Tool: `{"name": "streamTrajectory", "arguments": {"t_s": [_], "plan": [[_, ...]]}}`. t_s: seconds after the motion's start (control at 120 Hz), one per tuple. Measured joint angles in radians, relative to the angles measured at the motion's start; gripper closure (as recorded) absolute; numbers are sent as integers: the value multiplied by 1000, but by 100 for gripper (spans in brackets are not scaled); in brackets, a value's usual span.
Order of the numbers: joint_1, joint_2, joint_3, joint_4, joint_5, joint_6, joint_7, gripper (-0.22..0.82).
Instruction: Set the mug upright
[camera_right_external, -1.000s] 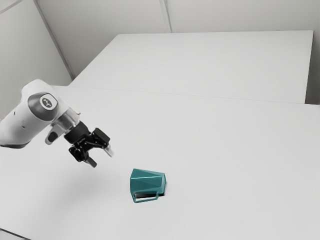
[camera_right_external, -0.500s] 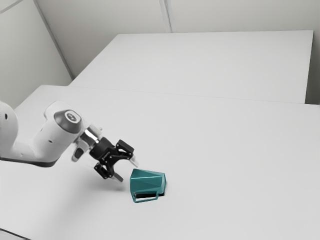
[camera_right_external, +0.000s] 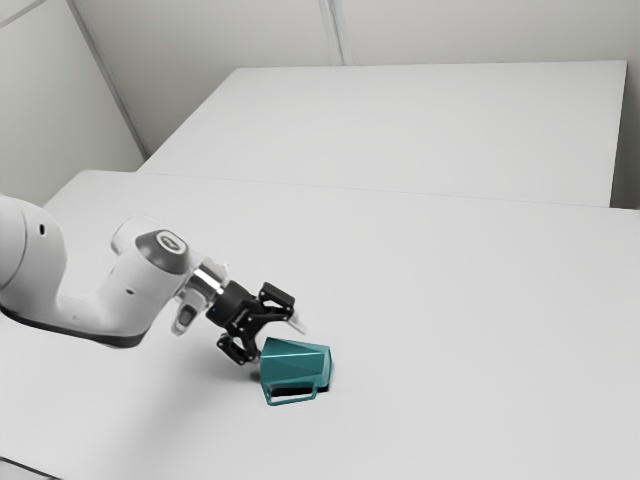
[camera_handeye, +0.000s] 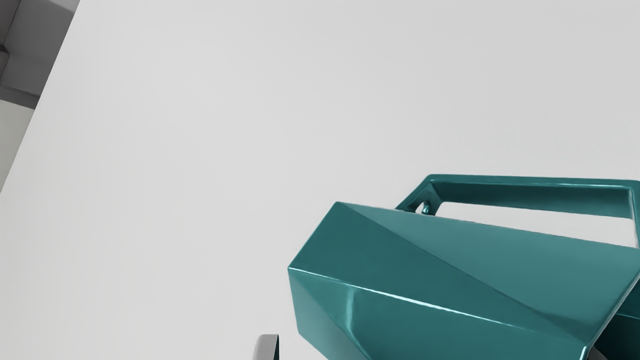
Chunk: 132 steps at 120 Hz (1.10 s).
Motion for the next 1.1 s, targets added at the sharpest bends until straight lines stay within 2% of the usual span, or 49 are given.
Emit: {"name": "streamTrajectory", "arguments": {"t_s": [0.058, 0.308, 0.392, 0.767, 0.9, 1.1], "plan": [[-7, 1, -1, 2, 1, 6, 0, 5], [-14, -5, -12, 23, 59, 25, 0, 50], [-2, -8, -28, 52, 79, 28, 0, 59], [-4, -16, -96, 92, 147, 47, 0, 75], [-16, -36, -103, 92, 159, 54, 0, 77], [-1, -113, -122, 91, 372, 70, 0, 78]]}}
